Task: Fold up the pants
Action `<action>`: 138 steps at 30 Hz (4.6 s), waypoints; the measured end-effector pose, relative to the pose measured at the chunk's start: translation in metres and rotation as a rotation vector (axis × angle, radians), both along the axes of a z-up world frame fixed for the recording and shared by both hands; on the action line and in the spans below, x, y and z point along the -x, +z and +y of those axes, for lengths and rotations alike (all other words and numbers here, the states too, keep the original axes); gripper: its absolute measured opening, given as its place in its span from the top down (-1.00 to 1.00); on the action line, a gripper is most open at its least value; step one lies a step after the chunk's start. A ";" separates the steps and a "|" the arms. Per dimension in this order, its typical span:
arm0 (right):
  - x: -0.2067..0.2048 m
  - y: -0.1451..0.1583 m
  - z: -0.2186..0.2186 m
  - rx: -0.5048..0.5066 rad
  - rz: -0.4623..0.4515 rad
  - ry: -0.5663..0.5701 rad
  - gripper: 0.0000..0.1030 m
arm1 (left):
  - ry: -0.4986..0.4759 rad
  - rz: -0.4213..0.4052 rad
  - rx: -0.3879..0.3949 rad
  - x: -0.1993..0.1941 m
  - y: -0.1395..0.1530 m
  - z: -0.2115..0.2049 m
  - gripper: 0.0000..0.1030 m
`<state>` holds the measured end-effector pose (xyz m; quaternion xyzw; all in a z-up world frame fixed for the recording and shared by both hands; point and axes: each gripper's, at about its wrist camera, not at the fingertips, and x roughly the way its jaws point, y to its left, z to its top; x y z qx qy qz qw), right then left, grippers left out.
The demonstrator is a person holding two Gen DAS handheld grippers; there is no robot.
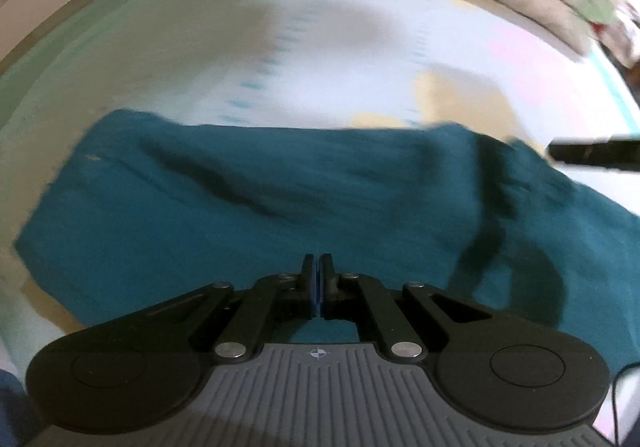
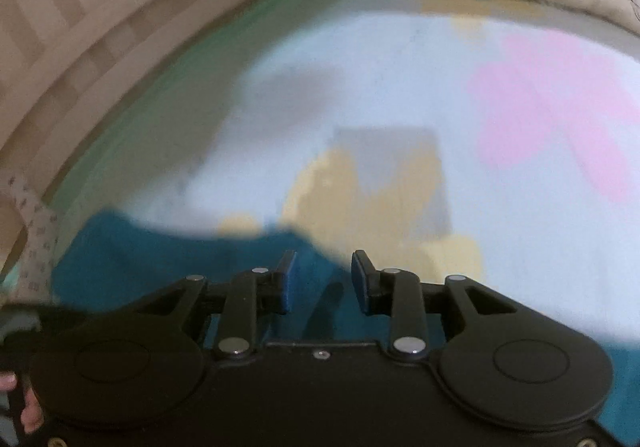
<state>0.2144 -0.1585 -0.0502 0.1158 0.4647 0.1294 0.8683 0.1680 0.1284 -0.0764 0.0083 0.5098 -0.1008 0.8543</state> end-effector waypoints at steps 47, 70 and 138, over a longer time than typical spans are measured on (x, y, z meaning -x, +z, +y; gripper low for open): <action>0.186 0.023 -0.365 0.113 0.204 -0.620 0.16 | -0.273 0.058 0.019 0.052 -0.019 -0.223 0.95; 0.204 -0.026 -0.379 0.121 0.256 -0.548 0.78 | -0.289 0.064 -0.043 0.064 -0.036 -0.234 0.95; 0.141 0.111 -0.244 -0.181 0.034 -0.341 0.71 | -0.345 0.035 -0.014 0.035 0.008 -0.240 0.95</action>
